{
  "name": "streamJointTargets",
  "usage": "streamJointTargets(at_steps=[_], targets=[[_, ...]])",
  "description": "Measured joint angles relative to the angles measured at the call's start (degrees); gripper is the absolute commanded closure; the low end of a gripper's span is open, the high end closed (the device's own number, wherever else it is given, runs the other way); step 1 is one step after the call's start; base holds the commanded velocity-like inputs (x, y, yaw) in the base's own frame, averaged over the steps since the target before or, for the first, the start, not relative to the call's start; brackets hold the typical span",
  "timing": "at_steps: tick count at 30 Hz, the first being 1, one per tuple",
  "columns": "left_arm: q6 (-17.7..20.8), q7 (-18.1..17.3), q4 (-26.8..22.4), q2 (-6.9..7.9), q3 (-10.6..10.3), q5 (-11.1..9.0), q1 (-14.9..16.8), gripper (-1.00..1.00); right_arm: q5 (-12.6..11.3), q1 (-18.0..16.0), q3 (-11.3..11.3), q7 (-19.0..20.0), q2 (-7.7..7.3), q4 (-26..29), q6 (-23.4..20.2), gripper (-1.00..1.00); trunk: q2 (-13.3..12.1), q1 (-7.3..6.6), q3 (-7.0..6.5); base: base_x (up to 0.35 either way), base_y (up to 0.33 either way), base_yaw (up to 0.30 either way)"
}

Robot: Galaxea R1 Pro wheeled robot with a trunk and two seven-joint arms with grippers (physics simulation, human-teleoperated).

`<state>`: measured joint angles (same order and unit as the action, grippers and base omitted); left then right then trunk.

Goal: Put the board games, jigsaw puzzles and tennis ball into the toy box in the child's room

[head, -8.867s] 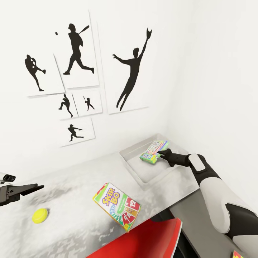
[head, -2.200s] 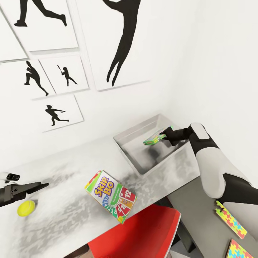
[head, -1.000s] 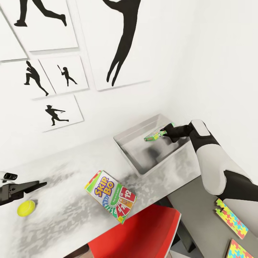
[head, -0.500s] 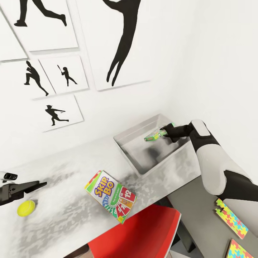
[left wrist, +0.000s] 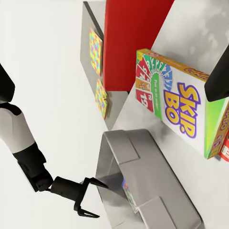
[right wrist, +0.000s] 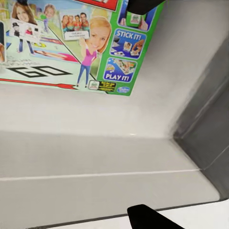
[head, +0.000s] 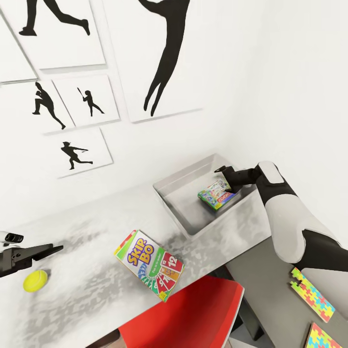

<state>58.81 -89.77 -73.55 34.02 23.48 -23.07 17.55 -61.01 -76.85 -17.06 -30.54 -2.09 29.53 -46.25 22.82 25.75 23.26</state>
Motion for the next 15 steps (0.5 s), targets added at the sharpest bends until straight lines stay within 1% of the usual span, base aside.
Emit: streamJointTargets(at_steps=[11,15], targets=[[-0.01,0.00,0.00,0.05,0.00,0.01,0.00,-1.00,-0.12,-0.08,-0.01,0.21,-0.07,0.77,-0.64,-1.00,0.00,0.00,0.00,0.000,0.000,0.000],[0.00,0.00,0.00,0.06,0.06,0.01,0.00,-1.00,-0.19,-0.07,0.01,0.75,-0.05,2.72,-1.19,-1.00,0.00,0.00,0.00,0.000,0.000,0.000]])
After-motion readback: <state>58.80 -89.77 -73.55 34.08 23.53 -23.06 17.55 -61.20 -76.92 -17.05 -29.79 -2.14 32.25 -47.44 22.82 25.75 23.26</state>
